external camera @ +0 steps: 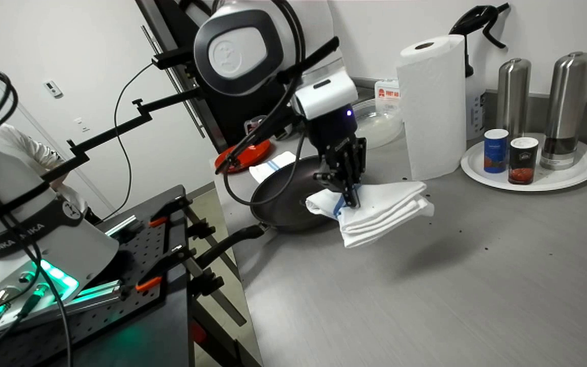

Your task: Pick up the cloth from the counter and wipe the pan

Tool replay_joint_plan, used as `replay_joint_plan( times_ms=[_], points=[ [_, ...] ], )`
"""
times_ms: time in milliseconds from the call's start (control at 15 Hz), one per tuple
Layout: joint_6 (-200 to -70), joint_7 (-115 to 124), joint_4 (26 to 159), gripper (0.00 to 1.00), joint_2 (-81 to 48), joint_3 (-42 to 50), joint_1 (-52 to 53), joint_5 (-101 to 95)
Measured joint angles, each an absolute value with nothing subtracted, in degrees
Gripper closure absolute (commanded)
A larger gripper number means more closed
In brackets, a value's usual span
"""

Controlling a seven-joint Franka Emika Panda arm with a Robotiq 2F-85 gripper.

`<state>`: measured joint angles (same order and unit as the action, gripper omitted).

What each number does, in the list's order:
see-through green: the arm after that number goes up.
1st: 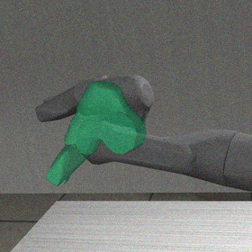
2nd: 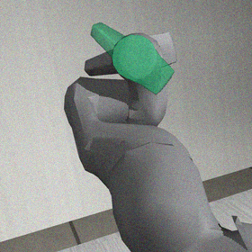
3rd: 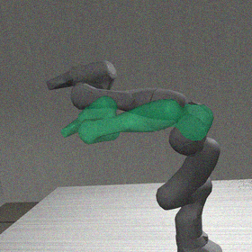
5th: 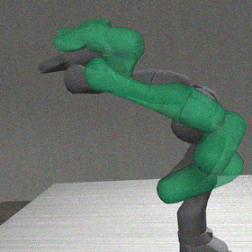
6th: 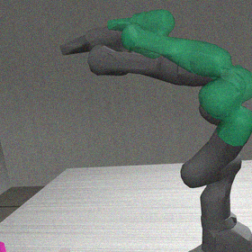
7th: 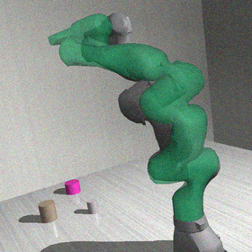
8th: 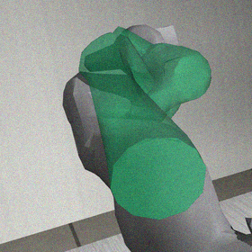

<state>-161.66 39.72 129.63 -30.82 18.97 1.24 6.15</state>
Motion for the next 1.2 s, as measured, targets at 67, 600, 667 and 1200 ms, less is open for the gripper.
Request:
replay_joint_plan(
  times_ms=[67,600,667,1200],
  points=[
    [-161.9,39.7,129.4,0.97,-31.9,18.5,0.9,7.4],
    [-162.1,39.8,125.5,0.97,-39.5,16.4,-1.1,13.4],
    [-162.1,39.8,125.0,0.97,-40.2,16.3,-1.3,13.8],
    [-162.1,39.8,122.5,0.97,-44.3,15.6,-2.0,15.4]
  ],
)
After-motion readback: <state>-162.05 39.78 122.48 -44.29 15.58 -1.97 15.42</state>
